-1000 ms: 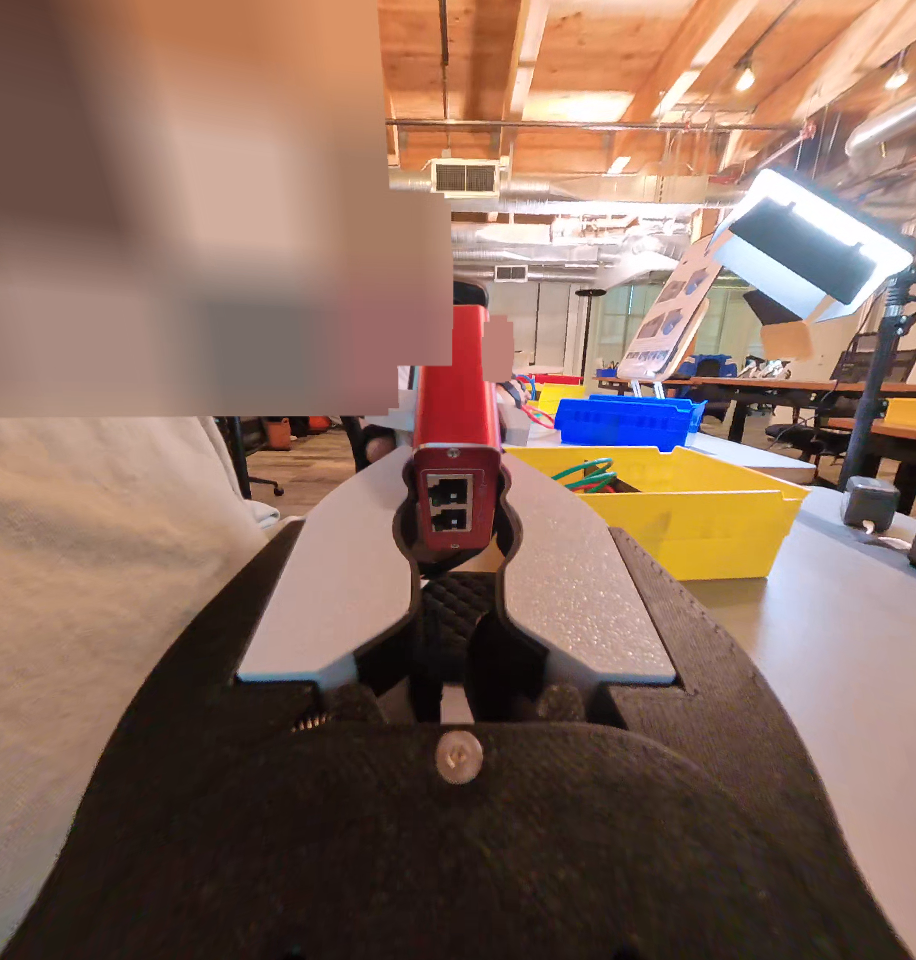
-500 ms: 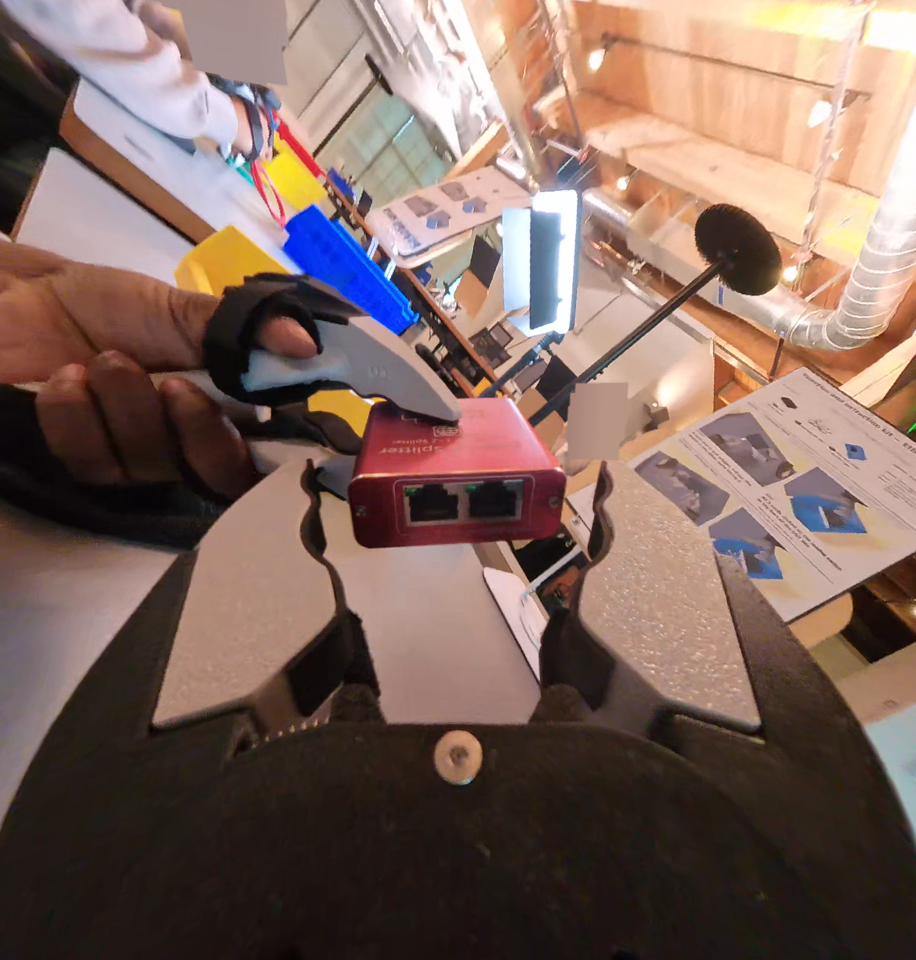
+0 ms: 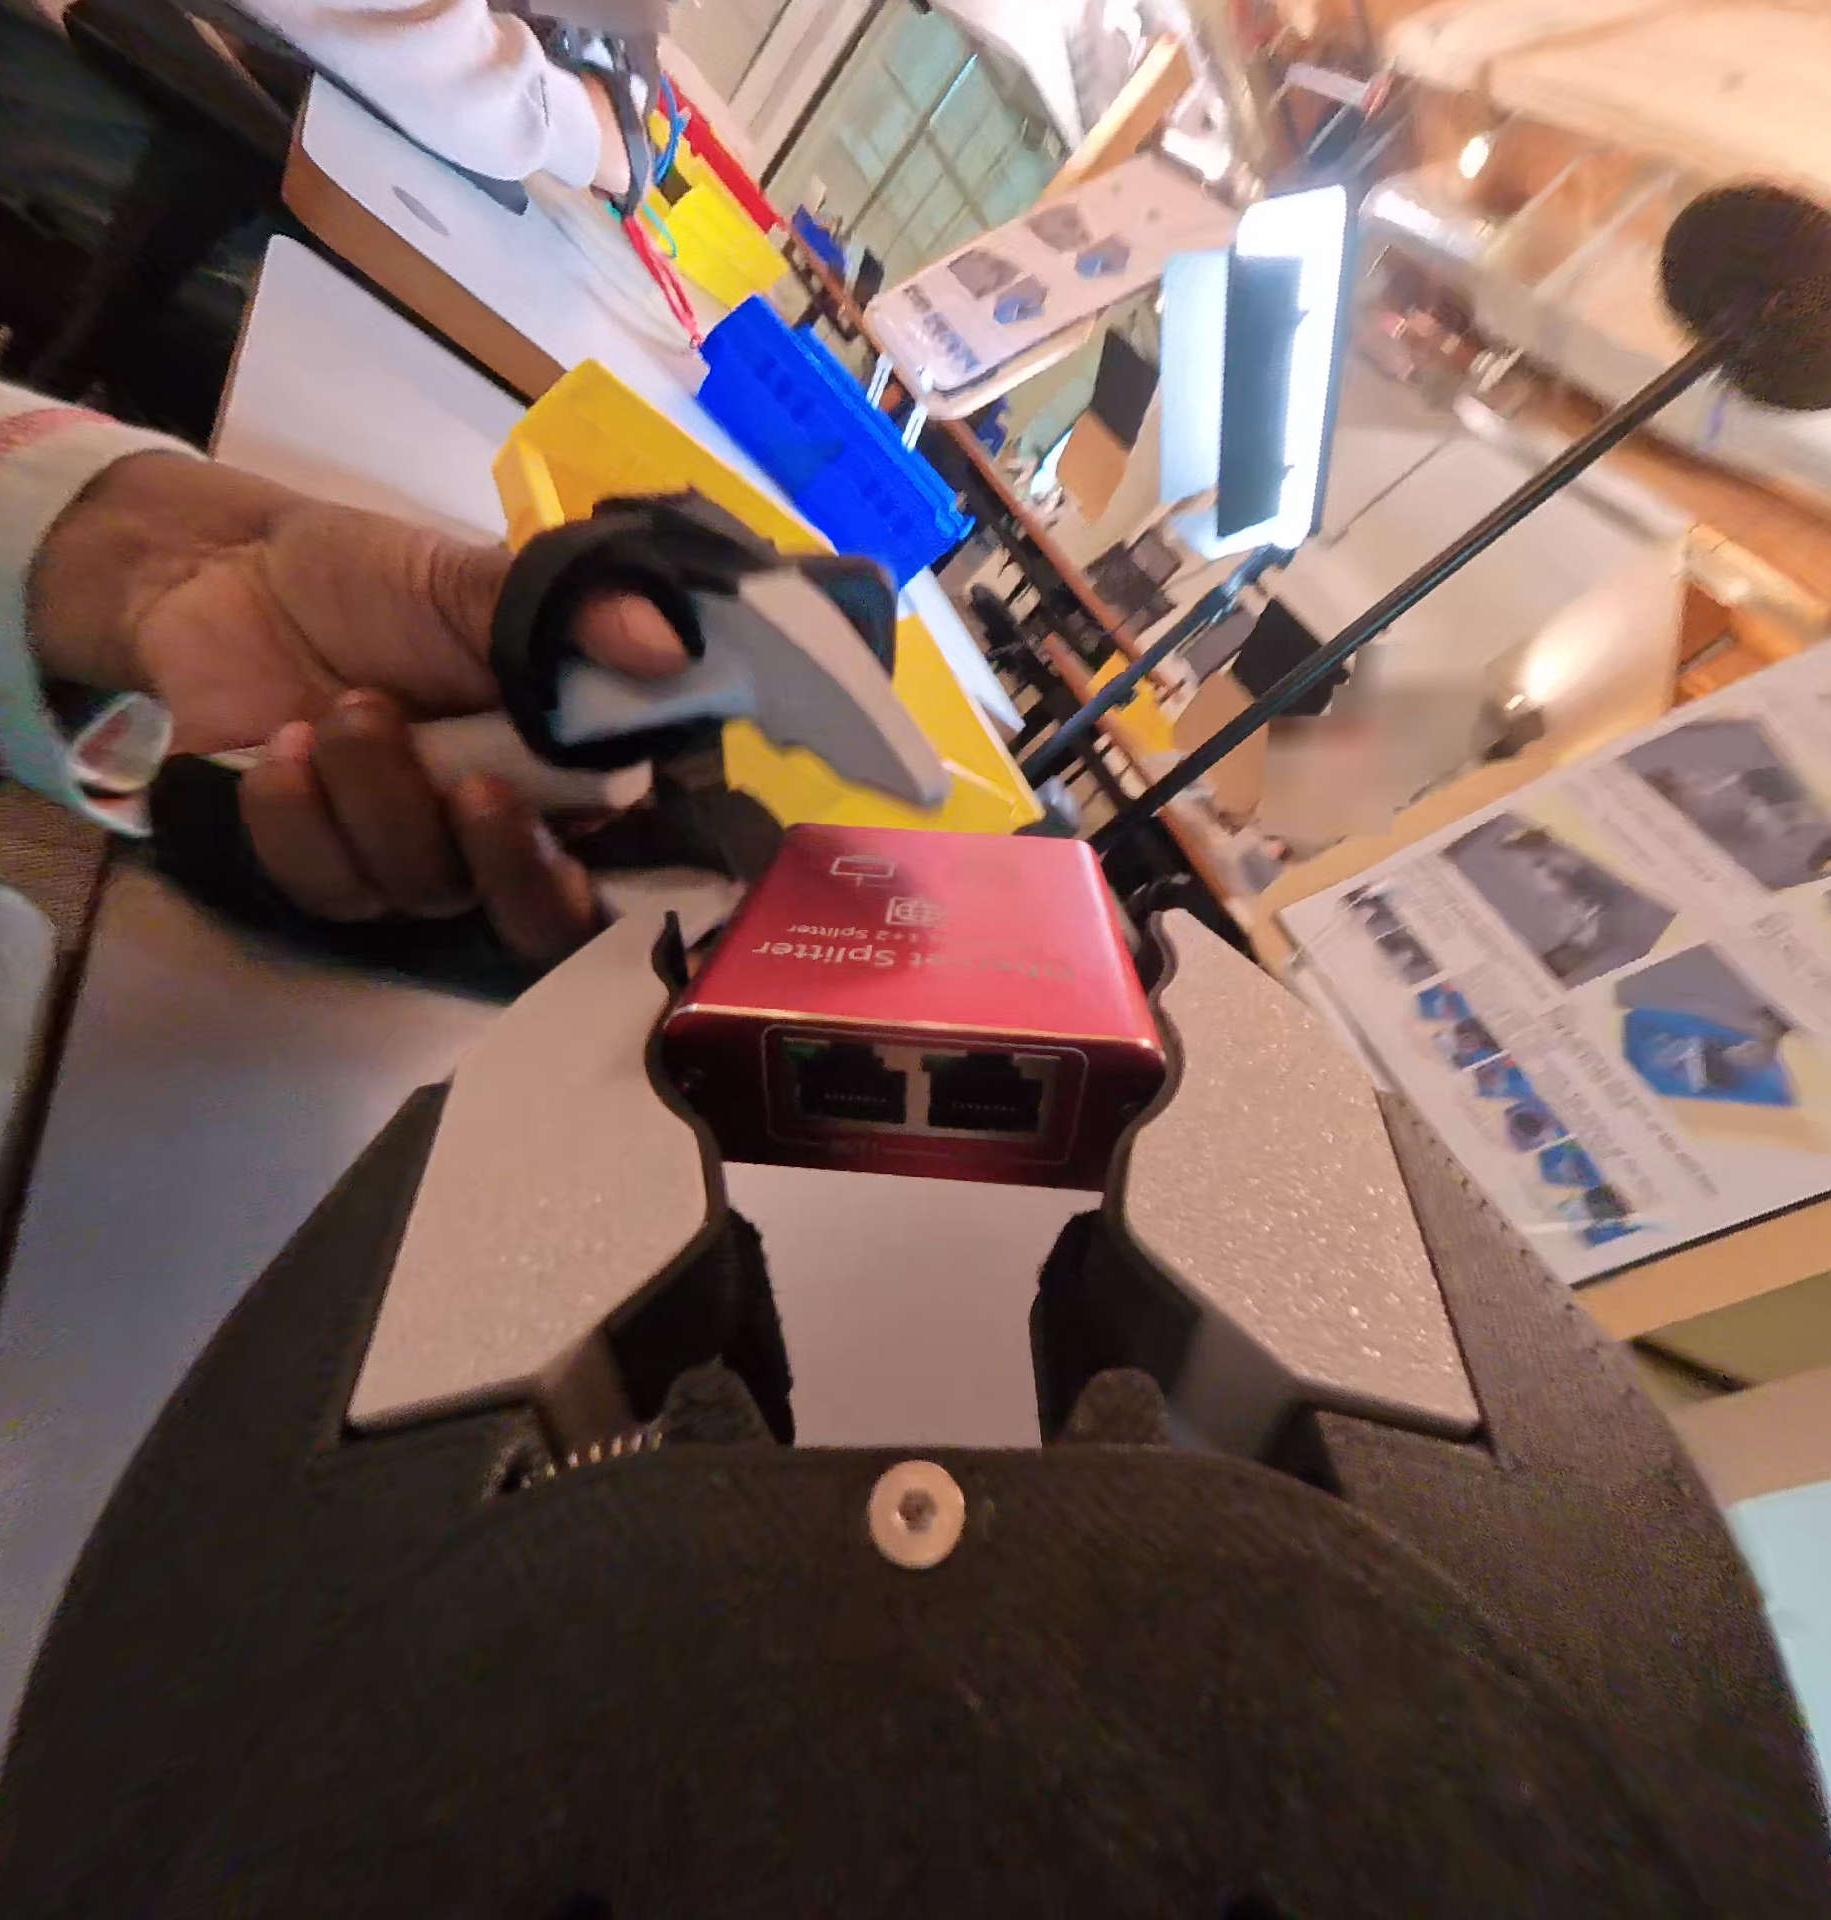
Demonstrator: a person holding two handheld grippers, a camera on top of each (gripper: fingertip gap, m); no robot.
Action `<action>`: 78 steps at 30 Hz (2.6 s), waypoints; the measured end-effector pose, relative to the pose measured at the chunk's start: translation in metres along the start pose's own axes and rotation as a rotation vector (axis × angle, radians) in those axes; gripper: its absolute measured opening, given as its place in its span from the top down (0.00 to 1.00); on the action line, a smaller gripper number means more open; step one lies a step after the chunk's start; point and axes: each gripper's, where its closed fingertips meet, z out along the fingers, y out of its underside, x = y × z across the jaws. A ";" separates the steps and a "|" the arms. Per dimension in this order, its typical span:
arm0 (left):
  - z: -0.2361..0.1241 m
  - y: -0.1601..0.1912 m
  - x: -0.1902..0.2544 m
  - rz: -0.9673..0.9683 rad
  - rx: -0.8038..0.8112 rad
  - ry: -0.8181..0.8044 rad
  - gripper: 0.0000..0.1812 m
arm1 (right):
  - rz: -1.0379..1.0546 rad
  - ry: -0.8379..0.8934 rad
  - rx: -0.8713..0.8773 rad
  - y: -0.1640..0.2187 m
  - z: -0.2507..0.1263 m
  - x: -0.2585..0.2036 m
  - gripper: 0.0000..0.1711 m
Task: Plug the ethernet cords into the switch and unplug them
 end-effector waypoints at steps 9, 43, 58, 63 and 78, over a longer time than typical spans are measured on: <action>-0.094 -0.085 0.018 0.876 -0.049 -0.675 0.59 | 0.243 -0.484 -0.560 0.098 -0.023 -0.043 0.51; -0.232 -0.128 0.023 0.955 -0.112 -1.262 0.60 | 0.388 -0.020 -0.066 0.061 -0.018 0.029 0.15; -0.280 -0.135 -0.059 0.757 -0.142 -1.542 0.96 | 0.143 0.314 0.136 0.037 -0.061 0.074 0.15; -0.266 -0.167 0.001 0.965 0.184 -1.397 0.97 | 0.108 0.308 0.094 0.041 -0.054 0.071 0.15; -0.153 -0.145 0.092 0.640 0.532 -0.350 0.97 | 0.037 0.117 0.251 -0.024 -0.009 0.021 0.58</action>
